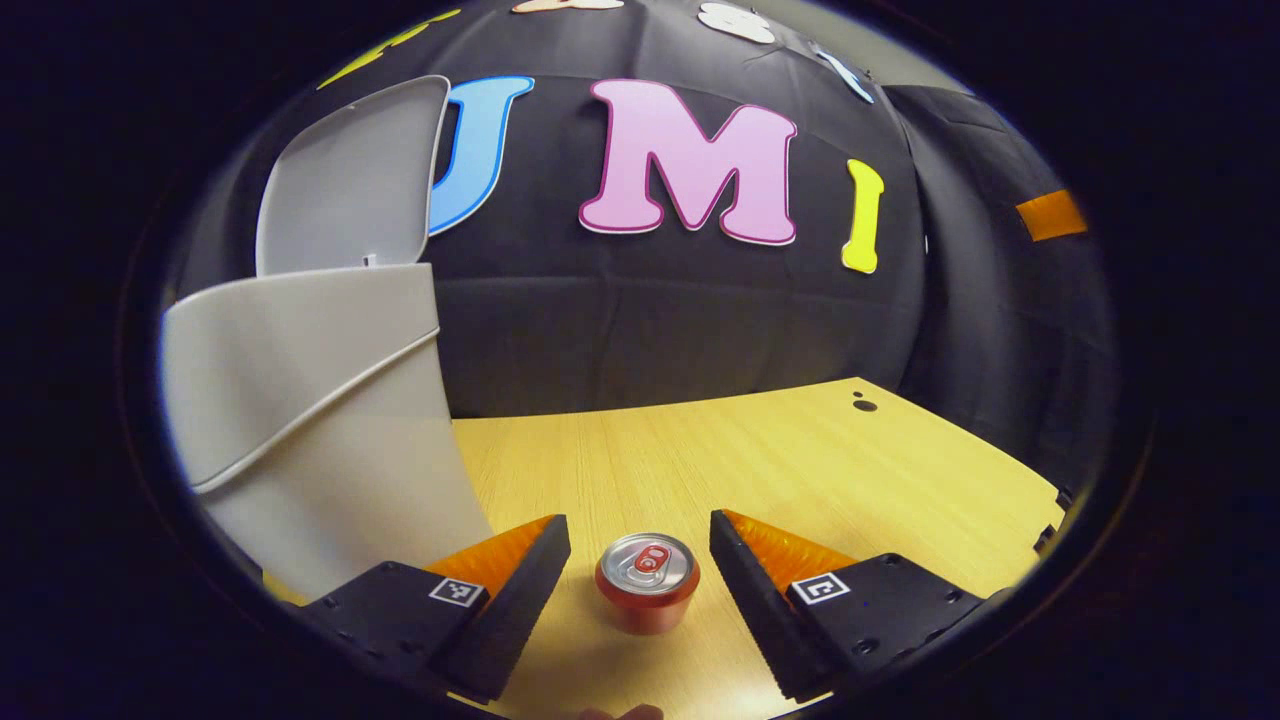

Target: Press the lid of the desktop garbage bin to open it, pick up the crumpled paper on the desktop and throw it into the bin, then pick up the pop can on the desktop and drop it into the bin, and finally close the garbage bin lid.

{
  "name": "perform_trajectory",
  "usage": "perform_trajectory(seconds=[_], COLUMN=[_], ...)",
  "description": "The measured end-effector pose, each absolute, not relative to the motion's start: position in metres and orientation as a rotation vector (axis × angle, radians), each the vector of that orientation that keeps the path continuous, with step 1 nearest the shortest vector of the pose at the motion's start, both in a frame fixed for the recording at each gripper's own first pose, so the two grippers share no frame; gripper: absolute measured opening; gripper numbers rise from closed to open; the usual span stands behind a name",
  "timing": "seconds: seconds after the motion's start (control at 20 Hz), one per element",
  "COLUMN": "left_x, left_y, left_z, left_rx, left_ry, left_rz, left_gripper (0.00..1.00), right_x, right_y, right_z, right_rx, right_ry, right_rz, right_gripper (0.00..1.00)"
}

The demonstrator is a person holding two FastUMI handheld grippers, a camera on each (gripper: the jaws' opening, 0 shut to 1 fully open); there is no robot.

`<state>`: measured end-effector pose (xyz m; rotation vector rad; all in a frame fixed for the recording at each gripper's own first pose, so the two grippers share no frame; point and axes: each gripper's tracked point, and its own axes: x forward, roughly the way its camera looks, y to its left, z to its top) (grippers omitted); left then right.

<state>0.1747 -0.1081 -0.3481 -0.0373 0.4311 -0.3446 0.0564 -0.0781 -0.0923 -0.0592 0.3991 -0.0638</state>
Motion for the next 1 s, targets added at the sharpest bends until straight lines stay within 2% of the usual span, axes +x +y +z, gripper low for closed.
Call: perform_trajectory(seconds=[0.45,0.5,0.6,0.85,1.0], left_x=[0.162,0.164,0.161,0.157,0.163], left_y=[-0.121,-0.125,-0.131,-0.135,-0.126], left_z=[-0.421,-0.415,-0.392,-0.318,-0.242], left_rx=[-0.063,-0.068,-0.087,-0.06,-0.077], left_ry=[0.685,0.677,0.643,0.508,0.372], left_rz=[-0.368,-0.387,-0.411,-0.438,-0.438], left_gripper=[0.96,0.91,0.87,0.86,0.85], right_x=[0.048,0.047,0.046,0.044,0.039], right_y=[-0.083,-0.084,-0.086,-0.088,-0.088], right_z=[-0.113,-0.115,-0.116,-0.115,-0.117], right_rx=[-0.011,-0.008,0.001,0.043,0.046], right_ry=[0.444,0.446,0.444,0.425,0.423], right_rz=[-0.112,-0.112,-0.113,-0.107,-0.098], right_gripper=[0.97,0.97,0.97,0.97,0.97])
